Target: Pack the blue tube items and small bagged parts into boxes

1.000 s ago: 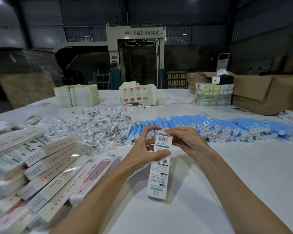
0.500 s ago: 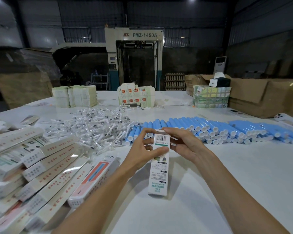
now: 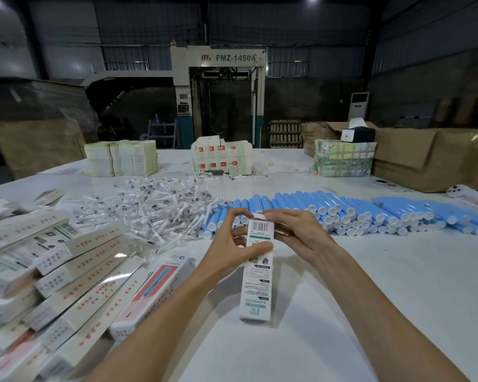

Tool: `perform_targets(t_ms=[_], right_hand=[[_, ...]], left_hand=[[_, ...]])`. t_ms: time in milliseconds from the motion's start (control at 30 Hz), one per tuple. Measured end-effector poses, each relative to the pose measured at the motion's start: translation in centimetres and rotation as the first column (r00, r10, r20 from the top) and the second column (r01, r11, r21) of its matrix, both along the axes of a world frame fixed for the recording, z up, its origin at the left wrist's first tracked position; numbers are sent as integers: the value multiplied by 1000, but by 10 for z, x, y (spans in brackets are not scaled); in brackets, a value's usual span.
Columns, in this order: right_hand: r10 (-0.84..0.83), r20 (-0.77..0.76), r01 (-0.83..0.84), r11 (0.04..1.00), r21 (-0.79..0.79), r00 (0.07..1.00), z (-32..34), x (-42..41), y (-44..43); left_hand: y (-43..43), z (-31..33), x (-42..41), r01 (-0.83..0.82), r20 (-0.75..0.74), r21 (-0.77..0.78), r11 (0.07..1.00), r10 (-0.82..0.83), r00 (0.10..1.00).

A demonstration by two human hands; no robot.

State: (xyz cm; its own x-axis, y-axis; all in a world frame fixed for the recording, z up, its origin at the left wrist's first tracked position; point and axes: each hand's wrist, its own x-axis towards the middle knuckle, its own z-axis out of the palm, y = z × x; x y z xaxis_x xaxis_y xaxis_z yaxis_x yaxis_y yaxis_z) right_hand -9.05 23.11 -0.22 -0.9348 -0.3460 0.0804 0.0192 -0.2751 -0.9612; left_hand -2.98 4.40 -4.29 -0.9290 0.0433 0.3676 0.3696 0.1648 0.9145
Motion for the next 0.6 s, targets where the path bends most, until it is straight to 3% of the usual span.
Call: perform_targets(t_ms=[600], right_hand=[[151, -137, -143, 987, 67, 979, -3, -2, 4]], left_hand=[[1, 6, 8, 26, -18, 141, 990, -24, 1000]])
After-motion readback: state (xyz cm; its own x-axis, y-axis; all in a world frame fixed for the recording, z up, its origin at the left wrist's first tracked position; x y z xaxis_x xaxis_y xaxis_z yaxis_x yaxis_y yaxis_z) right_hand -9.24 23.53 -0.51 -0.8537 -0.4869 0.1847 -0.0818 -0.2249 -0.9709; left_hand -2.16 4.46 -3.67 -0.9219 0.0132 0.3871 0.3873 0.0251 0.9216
